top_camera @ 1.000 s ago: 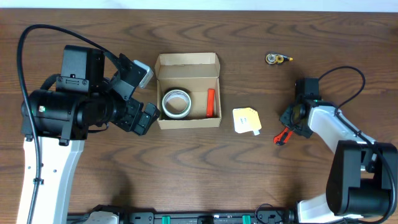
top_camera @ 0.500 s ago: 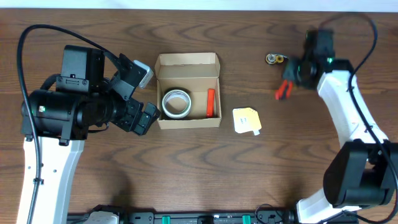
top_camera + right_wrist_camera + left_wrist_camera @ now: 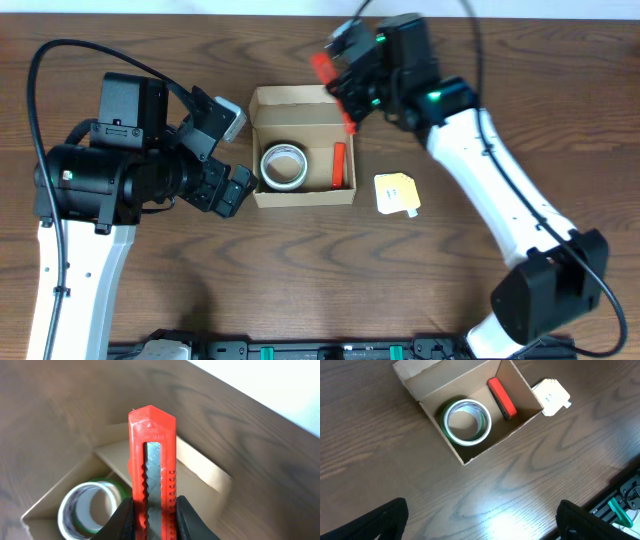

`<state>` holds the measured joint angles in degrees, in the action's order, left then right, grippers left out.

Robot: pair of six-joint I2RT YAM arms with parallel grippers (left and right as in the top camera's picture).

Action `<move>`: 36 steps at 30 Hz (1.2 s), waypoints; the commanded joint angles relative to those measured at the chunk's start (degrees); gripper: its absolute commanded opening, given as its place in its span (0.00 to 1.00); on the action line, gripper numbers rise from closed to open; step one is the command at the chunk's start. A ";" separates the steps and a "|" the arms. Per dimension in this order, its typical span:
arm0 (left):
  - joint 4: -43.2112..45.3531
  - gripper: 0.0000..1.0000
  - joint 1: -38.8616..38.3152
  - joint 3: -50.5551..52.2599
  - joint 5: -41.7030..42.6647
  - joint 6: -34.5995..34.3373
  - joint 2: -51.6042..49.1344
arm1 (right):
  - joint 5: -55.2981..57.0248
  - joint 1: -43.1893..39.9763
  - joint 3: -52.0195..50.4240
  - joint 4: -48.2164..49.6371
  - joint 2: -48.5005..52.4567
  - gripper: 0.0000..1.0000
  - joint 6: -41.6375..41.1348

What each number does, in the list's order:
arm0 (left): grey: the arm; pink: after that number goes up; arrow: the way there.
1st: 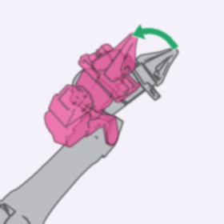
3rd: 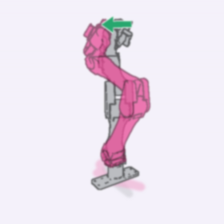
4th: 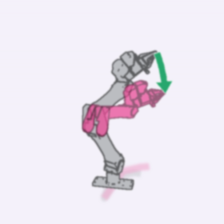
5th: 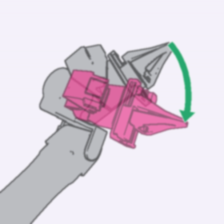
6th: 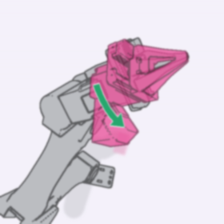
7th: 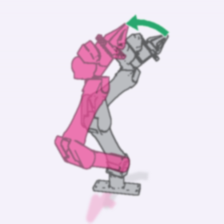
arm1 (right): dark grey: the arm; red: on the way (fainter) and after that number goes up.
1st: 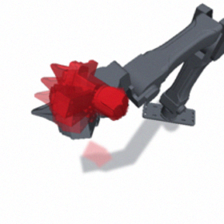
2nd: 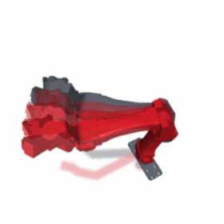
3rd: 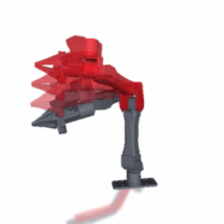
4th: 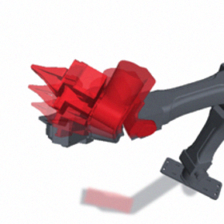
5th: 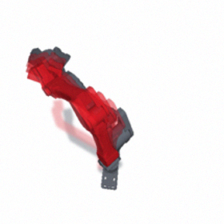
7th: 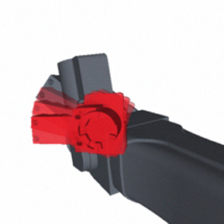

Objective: Pack container
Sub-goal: 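Carry the box cutter over the box and lower it inside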

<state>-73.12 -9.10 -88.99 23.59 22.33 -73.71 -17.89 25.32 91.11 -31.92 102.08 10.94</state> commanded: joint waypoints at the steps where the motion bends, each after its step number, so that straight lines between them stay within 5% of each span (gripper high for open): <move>1: -0.15 0.95 0.09 -0.79 -0.24 0.37 0.07 | 0.02 2.95 0.39 0.66 2.99 0.06 8.31; 17: -0.15 0.95 0.09 -0.79 -0.24 0.37 0.07 | 24.04 14.21 0.37 2.99 12.33 0.02 26.67; 36: -0.15 0.95 0.09 -0.79 -0.22 0.37 0.07 | 25.35 16.81 0.37 4.52 13.33 0.03 35.47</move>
<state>-73.12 -9.10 -88.99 23.59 22.33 -73.71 7.11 40.34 91.11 -27.55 114.50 45.30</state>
